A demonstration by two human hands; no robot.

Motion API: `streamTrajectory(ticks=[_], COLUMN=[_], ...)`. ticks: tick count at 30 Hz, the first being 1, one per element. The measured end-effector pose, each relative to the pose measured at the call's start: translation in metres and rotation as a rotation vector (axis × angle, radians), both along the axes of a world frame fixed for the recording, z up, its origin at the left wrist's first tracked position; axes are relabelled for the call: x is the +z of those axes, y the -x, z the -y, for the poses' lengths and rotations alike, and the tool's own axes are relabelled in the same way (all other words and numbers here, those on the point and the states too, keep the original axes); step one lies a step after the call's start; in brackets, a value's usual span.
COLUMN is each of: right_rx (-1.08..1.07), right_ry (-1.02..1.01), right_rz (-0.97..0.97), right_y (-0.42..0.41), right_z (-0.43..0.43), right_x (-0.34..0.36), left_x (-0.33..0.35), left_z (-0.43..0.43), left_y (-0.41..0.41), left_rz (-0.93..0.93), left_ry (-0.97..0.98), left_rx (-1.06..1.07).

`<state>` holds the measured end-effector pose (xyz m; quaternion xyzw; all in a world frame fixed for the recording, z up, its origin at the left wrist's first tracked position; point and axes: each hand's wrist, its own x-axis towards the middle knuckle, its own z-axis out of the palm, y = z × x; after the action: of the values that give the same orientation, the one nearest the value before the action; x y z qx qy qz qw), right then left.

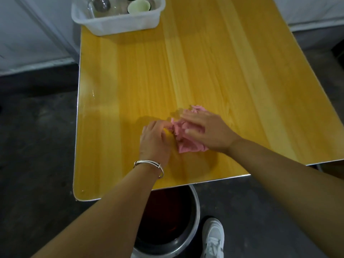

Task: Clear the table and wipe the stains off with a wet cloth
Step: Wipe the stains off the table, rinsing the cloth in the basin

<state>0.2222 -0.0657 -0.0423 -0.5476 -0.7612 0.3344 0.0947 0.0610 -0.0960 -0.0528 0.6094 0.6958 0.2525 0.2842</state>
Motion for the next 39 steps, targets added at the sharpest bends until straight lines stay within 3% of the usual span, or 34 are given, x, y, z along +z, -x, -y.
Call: streamTrajectory(ticks=[1,3,8,11,16,19,23,29,32,39], right_rx=[-0.088,-0.166,-0.033,0.036,-0.063,-0.072,-0.112,-0.124,-0.18,-0.21], right_ry=[0.002,-0.067,0.045,0.01,-0.037,0.022,0.174,0.37,0.442,0.586], right_rz=[-0.084,-0.038,0.191,0.284,0.329,0.224,-0.084,-0.151,-0.192,-0.293], right_y=[-0.004,-0.016,-0.026,-0.021,-0.041,-0.057,-0.069,-0.077,-0.077,-0.075], right_z=[-0.005,-0.016,-0.027,-0.03,-0.035,-0.034,-0.031,-0.032,-0.031,-0.028], right_x=[0.004,0.007,0.009,0.016,0.024,0.027,0.033,0.044,0.047,0.056], left_x=[0.001,0.004,0.012,0.017,0.029,0.036,0.044,0.045,0.05,0.053], left_z=[-0.001,-0.006,-0.019,-0.026,-0.028,-0.03,-0.036,-0.038,-0.032,-0.036], left_y=[-0.004,-0.012,-0.023,-0.024,-0.027,-0.038,-0.063,-0.073,-0.077,-0.094], left_rz=[0.002,-0.012,-0.155,-0.257,-0.376,-0.336,-0.265,-0.349,-0.229,0.174], left_ry=[0.011,0.049,0.209,0.31,0.318,0.202,0.209,0.121,0.13,0.54], left_rx=[0.001,0.026,0.037,-0.001,-0.026,-0.09,-0.249,-0.186,-0.12,0.201])
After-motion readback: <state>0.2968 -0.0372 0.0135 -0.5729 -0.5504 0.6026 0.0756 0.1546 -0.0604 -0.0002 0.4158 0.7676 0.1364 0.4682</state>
